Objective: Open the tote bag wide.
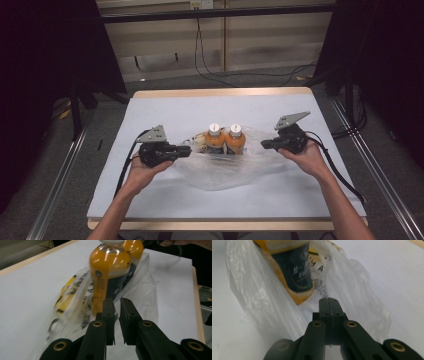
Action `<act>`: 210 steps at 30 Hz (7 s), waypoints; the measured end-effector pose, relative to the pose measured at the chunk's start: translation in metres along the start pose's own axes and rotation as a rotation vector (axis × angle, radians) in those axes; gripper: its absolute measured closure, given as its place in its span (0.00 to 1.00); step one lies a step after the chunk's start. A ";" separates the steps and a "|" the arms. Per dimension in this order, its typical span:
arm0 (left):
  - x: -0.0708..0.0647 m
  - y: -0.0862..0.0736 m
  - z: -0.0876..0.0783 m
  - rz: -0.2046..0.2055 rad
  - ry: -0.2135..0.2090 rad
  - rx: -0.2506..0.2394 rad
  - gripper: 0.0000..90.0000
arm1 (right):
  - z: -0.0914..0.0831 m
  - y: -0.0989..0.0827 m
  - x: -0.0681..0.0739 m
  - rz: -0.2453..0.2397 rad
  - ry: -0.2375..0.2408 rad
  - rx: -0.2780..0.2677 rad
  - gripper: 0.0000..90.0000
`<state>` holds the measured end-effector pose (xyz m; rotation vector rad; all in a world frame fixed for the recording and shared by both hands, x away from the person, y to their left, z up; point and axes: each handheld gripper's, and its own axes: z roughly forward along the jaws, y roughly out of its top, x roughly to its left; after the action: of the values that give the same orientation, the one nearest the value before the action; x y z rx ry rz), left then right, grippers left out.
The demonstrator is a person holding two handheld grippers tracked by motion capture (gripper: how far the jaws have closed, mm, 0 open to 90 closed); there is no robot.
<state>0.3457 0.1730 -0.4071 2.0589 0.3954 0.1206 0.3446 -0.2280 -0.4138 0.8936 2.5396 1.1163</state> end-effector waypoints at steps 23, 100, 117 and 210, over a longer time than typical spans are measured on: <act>-0.029 0.015 0.098 0.070 -0.019 0.094 1.00 | 0.065 0.043 -0.013 0.018 0.091 -0.038 1.00; -0.070 -0.042 0.087 0.116 -0.202 0.252 1.00 | 0.160 0.057 -0.040 0.153 0.003 0.075 1.00; -0.071 -0.043 0.084 0.132 -0.227 0.264 1.00 | 0.165 0.064 -0.040 0.143 -0.071 0.084 1.00; -0.027 -0.068 -0.052 -0.144 0.287 -0.021 0.04 | -0.083 -0.081 0.058 0.253 -0.291 -0.303 0.15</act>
<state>0.2917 0.2378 -0.4373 1.9888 0.7136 0.3334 0.2273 -0.2837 -0.4132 1.2133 2.0011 1.2901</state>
